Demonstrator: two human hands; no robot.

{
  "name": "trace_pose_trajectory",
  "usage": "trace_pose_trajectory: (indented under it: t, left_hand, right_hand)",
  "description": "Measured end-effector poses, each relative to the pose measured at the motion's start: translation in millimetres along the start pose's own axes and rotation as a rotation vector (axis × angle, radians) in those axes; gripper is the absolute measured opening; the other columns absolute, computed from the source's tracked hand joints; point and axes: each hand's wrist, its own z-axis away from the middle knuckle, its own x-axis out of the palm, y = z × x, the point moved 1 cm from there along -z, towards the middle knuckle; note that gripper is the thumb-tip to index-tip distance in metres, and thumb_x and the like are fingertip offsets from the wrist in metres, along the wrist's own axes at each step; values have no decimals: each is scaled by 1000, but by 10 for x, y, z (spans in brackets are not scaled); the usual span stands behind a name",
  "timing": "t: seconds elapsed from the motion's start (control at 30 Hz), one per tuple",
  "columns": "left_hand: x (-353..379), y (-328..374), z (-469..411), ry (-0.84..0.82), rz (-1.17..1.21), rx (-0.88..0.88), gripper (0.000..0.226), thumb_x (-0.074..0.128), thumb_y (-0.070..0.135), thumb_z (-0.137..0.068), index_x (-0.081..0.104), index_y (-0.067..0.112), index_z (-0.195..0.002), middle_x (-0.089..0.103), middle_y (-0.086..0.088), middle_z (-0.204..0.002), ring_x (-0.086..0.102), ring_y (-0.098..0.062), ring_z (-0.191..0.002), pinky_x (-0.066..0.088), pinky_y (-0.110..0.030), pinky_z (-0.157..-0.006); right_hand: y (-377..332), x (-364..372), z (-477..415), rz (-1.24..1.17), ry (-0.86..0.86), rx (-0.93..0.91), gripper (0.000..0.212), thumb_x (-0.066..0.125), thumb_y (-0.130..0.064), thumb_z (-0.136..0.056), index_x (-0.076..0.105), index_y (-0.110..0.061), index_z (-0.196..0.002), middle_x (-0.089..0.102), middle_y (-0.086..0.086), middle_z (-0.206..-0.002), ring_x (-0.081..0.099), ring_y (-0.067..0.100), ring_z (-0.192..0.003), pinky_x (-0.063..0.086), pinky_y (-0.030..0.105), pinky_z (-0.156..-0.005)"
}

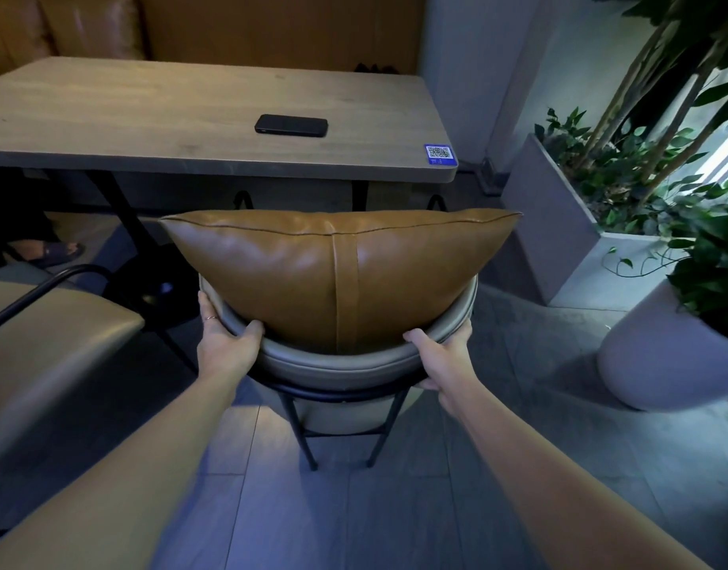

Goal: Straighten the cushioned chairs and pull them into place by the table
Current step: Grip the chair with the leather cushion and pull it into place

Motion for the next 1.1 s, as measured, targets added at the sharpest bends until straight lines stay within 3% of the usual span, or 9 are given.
trace_pose_trajectory:
  t: [0.33,0.5,0.8,0.9,1.1]
  left_hand:
    - [67,191,-249,-17,-27,29,94,62,26,-95,-4,37,-161,39,-15,-159,44,-39,-138,36,-42,-112]
    - [57,217,-245,-43,-36,25,95,62,27,-95,-7,37,-160,40,-15,-158,45,-39,-138,36,-42,-113]
    - [60,253,-176,-36,-154,26,95,58,32,-95,-11,33,-160,48,-20,-151,55,-42,-127,44,-43,-107]
    - [84,278,-189,-18,-185,28,93,56,31,-96,-11,31,-160,51,-23,-147,56,-43,-124,43,-43,-103]
    - [88,321,-197,6,-290,48,93,56,31,-96,-11,27,-161,49,-22,-149,55,-44,-124,45,-47,-105]
  right_hand:
    - [-151,144,-277,23,25,24,132,75,-51,-47,-1,-51,-155,39,2,-155,55,35,-125,55,60,-98]
    - [-169,155,-294,32,35,37,132,75,-53,-44,2,-51,-154,41,5,-154,57,36,-123,59,59,-92]
    - [-237,128,-234,53,50,58,121,78,-41,-62,1,-48,-157,41,9,-152,57,38,-123,64,59,-79]
    - [-260,126,-248,67,52,67,121,76,-41,-60,2,-47,-155,43,11,-149,57,38,-122,64,59,-77]
    - [-244,111,-294,91,33,51,121,78,-42,-68,-5,-48,-156,40,10,-151,54,37,-125,63,57,-85]
